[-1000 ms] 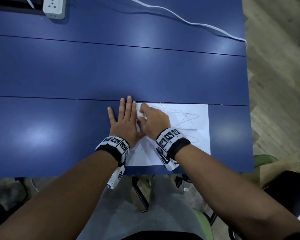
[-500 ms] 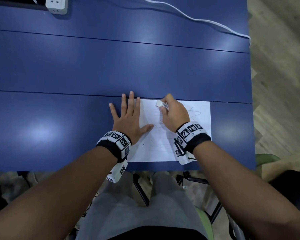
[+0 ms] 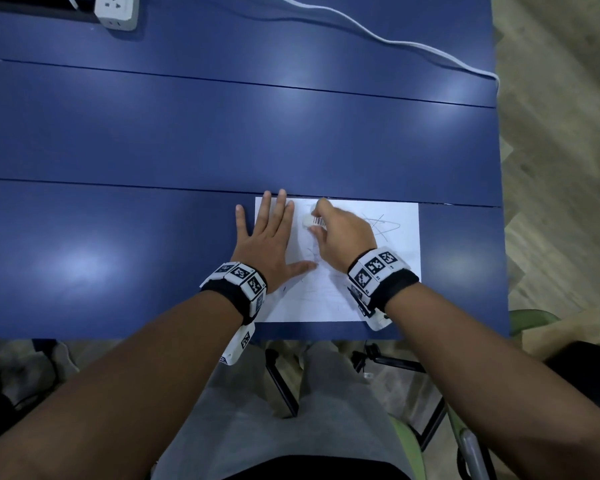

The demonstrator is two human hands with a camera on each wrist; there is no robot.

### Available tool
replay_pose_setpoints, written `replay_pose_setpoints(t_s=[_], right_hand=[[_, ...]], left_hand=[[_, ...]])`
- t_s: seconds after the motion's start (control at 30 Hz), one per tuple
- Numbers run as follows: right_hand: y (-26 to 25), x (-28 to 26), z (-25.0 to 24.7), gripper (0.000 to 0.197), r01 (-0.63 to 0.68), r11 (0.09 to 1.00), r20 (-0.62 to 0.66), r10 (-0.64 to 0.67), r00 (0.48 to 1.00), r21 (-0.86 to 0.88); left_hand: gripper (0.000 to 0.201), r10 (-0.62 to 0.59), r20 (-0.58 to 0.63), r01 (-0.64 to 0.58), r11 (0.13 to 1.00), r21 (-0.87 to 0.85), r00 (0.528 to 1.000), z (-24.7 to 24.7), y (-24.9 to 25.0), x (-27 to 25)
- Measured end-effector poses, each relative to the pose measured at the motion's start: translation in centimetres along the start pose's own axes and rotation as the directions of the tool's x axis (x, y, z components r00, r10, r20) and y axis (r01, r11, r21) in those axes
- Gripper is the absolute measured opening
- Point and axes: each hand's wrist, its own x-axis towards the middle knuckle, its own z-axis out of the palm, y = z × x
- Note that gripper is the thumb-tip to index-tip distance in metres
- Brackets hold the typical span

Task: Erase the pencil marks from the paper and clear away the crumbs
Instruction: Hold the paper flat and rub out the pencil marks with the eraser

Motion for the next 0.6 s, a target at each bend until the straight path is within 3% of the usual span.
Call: replay_pose_setpoints(t_s=[0.1,0.27,0.43,0.6], right_hand=[[0.4,1.0,-0.5,0.019,-0.052,0.998,-0.053,0.054,0.997,0.035],[-0.6,-0.5,0.4,0.019,0.069,0.998,0.086,-0.068,0.994,-0.009],[-0.2,0.2,0.0,0.019,0.016,0.999,0.017,-0.017,1.000,0.036],[-0.7,-1.0,0.4,0.019,0.089,0.996,0.096,-0.090,0.991,0.011]], left_hand=[[0.119,-0.012,0.005,0.012,1.000,-0.001,1.000,0.1,0.0,0.1],[0.122,-0.016,0.004,0.016,1.000,-0.005,1.000,0.2,0.0,0.0],[0.120,-0.009,0.008,0.009,1.000,-0.011,1.000,0.0,0.0,0.1],[0.121,-0.016,0.008,0.016,1.000,0.004,1.000,0.2,0.0,0.0]])
